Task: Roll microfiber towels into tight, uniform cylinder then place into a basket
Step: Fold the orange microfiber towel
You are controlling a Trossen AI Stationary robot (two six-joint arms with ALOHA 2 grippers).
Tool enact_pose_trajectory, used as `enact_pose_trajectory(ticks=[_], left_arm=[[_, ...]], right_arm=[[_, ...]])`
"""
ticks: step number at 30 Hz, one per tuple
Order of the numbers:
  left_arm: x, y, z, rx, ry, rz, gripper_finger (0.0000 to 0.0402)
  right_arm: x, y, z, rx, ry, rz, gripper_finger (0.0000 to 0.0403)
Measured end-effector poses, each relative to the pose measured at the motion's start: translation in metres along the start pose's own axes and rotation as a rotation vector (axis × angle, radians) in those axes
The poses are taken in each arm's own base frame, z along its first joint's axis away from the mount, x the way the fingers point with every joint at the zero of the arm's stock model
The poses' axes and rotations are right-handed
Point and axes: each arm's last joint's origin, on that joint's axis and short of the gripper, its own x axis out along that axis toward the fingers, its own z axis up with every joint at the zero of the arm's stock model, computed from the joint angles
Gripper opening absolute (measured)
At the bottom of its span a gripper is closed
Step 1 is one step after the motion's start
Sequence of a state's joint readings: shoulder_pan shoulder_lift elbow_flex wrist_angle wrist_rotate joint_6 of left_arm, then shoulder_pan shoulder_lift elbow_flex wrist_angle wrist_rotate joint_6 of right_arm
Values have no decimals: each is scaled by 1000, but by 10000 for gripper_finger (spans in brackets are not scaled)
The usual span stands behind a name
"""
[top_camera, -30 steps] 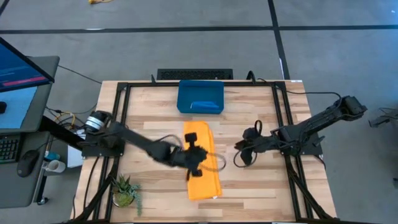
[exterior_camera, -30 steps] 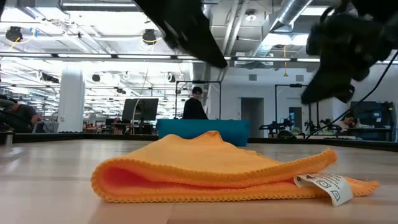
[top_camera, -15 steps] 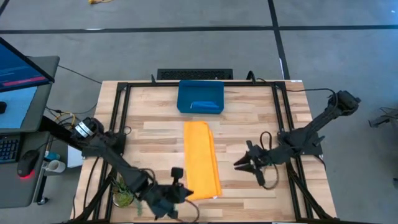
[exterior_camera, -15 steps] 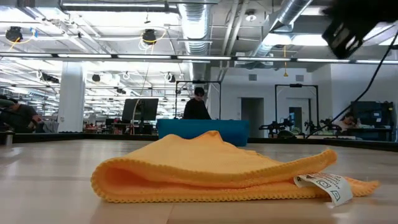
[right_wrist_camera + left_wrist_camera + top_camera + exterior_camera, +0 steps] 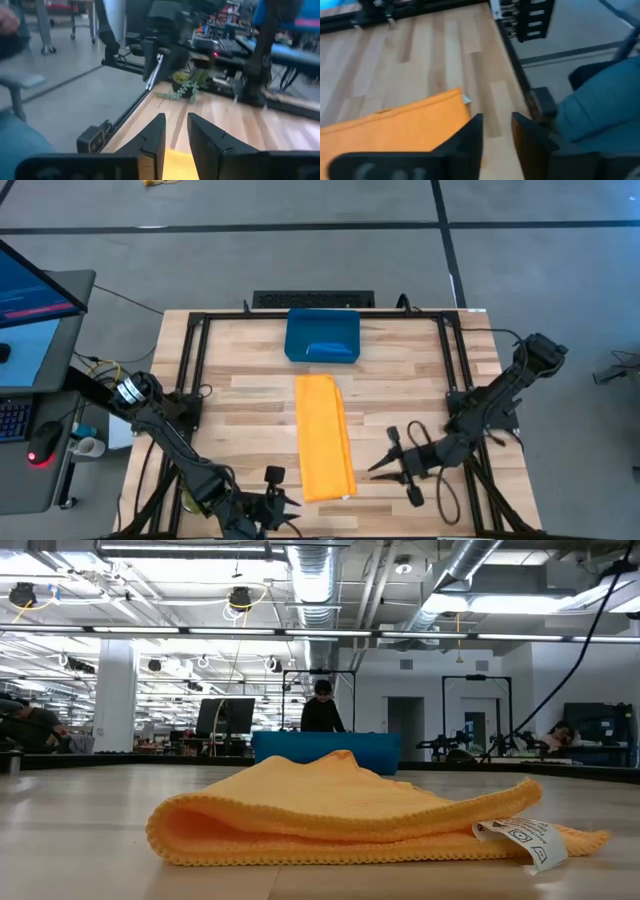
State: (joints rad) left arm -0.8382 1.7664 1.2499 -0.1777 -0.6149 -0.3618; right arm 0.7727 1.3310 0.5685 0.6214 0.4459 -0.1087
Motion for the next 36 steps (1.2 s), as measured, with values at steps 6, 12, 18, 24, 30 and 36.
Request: enact_pose_trajectory(ticks=[6,12,18,24,30,36], left_arm=[[-7,19,16,41,54,64,166],[-23,24,36,-7,143,68,189],[-10,23,25,-16,170,102,190],[31,6,-3,55,236,84,190],[60,-1,-20,128,264,58,190],[92,9,-41,151,373,22,190]], right_arm=[[25,11,7,-193,62,9,103],[41,16,7,-192,185,22,103],[48,21,-6,-84,303,21,103],[57,32,-31,3,396,36,103],[69,35,-41,9,433,29,103],[87,28,-47,38,455,60,103]])
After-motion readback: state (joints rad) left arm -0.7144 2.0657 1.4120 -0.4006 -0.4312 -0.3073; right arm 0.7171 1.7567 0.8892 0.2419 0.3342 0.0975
